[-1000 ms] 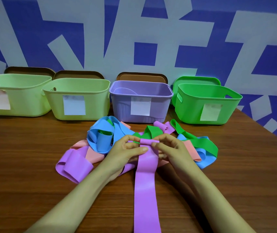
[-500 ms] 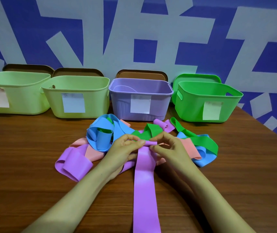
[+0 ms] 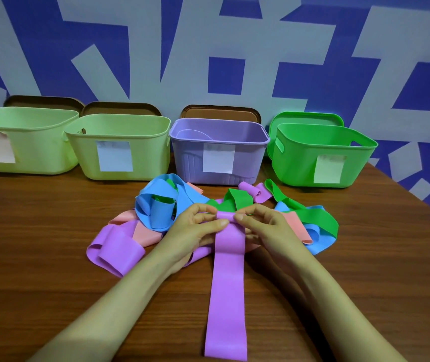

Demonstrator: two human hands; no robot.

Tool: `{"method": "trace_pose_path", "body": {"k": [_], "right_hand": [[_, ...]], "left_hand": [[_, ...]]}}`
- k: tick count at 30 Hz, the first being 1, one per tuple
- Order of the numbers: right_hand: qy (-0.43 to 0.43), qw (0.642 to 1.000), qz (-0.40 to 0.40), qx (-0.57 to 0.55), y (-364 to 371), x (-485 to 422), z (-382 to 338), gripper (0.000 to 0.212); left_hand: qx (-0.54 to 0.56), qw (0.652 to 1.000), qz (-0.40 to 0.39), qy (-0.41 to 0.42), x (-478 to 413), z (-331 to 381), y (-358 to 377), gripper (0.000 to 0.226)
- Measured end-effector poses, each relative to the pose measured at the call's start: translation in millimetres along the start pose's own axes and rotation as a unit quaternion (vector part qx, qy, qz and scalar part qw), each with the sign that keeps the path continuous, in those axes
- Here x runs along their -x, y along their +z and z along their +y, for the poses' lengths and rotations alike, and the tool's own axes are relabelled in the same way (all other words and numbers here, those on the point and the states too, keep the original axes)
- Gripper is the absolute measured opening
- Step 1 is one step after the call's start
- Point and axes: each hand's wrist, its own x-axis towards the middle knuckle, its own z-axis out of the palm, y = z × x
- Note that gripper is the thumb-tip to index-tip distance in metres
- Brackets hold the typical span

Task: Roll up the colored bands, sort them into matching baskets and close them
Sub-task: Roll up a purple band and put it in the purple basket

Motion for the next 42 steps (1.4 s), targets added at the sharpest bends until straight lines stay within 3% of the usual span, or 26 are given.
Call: {"method": "trace_pose_path", "body": {"k": [12,18,24,28,33,37,42], "right_hand": [[-0.041,0.999,-0.004,0.012,-2.0,0.5,1.6,0.016],[-0.038,0.999,-0.010,0.018,-1.7,-0.8,3.5,0.021],[-0.017,0.999,-0.004,0.039,-2.8,-3.3,2.6,0.027],[0.006,0.999,-0.018,0.049,-2.5,-5.7,3.3,0.005],[-0.015,0.999,-0.025,0.029,-1.2,-3.1,4.3,0.009],[-0.019,1.000,0.000,-0.012,-1.5,-2.4,2.5,0.004],[-0.038,0.999,-0.004,0.008,-2.5,-0.3,1.2,0.012]], "left_hand": [[0.015,1.000,-0.001,-0.025,0.3,2.4,-0.7,0.034],[0.030,0.999,0.006,-0.012,1.7,3.9,2.4,0.015],[0.015,1.000,0.016,0.003,0.5,2.7,1.0,0.025],[0.022,1.000,0.009,0.017,1.7,2.8,1.3,0.031],[0.013,1.000,-0.001,0.015,1.7,1.8,1.9,0.027],[-0.063,0.998,-0.023,-0.016,3.3,-0.7,2.4,0.034],[-0.003,0.999,-0.017,-0.030,2.6,4.6,0.5,0.030]]}}
